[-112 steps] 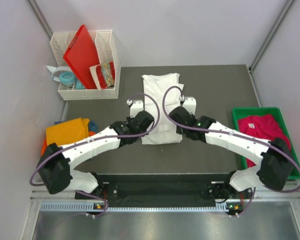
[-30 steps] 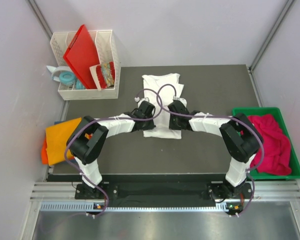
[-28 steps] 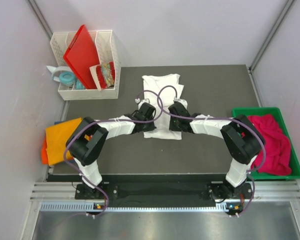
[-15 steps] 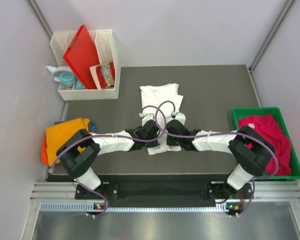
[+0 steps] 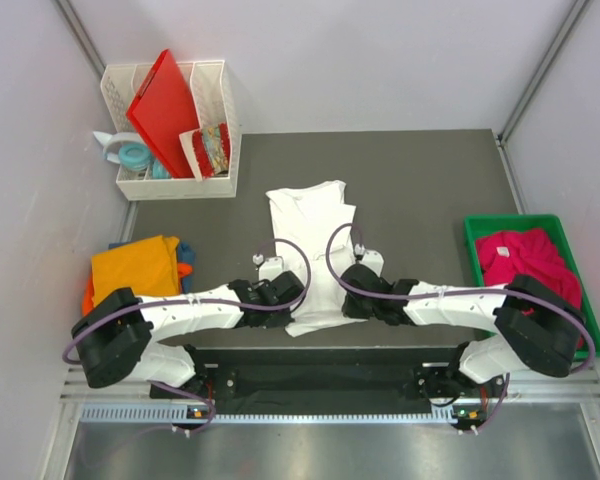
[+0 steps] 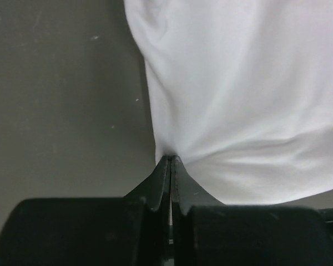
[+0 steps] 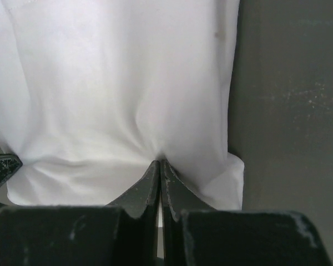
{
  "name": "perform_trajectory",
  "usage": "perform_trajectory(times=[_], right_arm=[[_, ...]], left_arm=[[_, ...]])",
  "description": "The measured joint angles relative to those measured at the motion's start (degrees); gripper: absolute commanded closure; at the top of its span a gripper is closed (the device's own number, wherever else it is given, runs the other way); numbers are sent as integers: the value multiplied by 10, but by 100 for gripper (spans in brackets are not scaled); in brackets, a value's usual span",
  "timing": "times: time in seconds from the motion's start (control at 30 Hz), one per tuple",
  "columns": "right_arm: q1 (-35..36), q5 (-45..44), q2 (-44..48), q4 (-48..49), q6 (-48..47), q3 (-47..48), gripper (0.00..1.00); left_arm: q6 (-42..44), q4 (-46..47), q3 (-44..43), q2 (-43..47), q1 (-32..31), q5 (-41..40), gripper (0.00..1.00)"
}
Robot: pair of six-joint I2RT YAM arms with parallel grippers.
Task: Fold and stack the t-shirts
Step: Fold the folded rectangular tshirt in 1/3 of the way
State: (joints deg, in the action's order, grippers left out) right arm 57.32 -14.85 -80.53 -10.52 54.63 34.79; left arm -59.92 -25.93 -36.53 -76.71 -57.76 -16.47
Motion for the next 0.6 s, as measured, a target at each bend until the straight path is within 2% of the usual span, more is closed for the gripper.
perform_trajectory(times=[0.23,0.3,0.33,0.37,0.43,0.6], right_arm=[[15,-7,7,-11,7,-2,100],[23,-14,7,-15,8,-2,89],[26,-16,9,-19,10,-1,75],[35,-16,19,-48,11,2,54],[36,-19,23,-59,12,6,42],[24,-54,59,-164,-26,81,39]], left_arm=[[-16,-23,-1,-1,0,-14,100],[-17,-28,-5,-4,-1,-18,98],[-17,-31,-7,-4,-1,-22,94],[-15,-56,-10,-4,-3,-40,84],[-11,-64,-10,2,-5,-46,69],[-1,-86,-30,102,-11,-73,65]])
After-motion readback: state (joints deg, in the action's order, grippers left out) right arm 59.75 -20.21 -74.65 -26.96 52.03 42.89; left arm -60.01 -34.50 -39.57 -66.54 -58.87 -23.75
